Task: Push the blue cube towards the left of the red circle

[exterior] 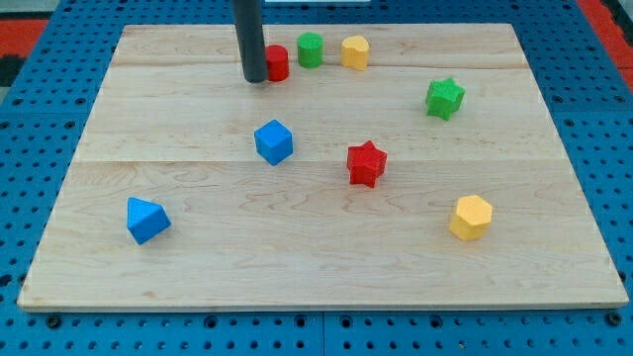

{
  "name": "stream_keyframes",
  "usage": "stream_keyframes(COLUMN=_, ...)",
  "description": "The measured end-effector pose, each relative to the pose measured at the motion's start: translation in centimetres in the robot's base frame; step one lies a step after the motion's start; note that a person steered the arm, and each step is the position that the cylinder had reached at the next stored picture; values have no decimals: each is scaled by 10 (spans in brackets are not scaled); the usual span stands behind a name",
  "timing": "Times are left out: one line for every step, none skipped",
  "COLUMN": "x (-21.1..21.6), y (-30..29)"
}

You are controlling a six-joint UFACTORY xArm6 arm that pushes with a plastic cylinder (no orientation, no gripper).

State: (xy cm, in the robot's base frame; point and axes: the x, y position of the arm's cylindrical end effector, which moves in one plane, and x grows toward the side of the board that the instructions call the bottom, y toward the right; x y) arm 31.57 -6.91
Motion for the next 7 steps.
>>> stream_keyframes(x=42, y=42)
stream_keyframes(x=108, y=47)
stream_keyframes(x=117, y=24)
stream_keyframes(x=143, y=25)
stream_keyframes(x=131, y=-27)
stream_keyframes(x=91, y=-28)
stream_keyframes(x=54, y=-33)
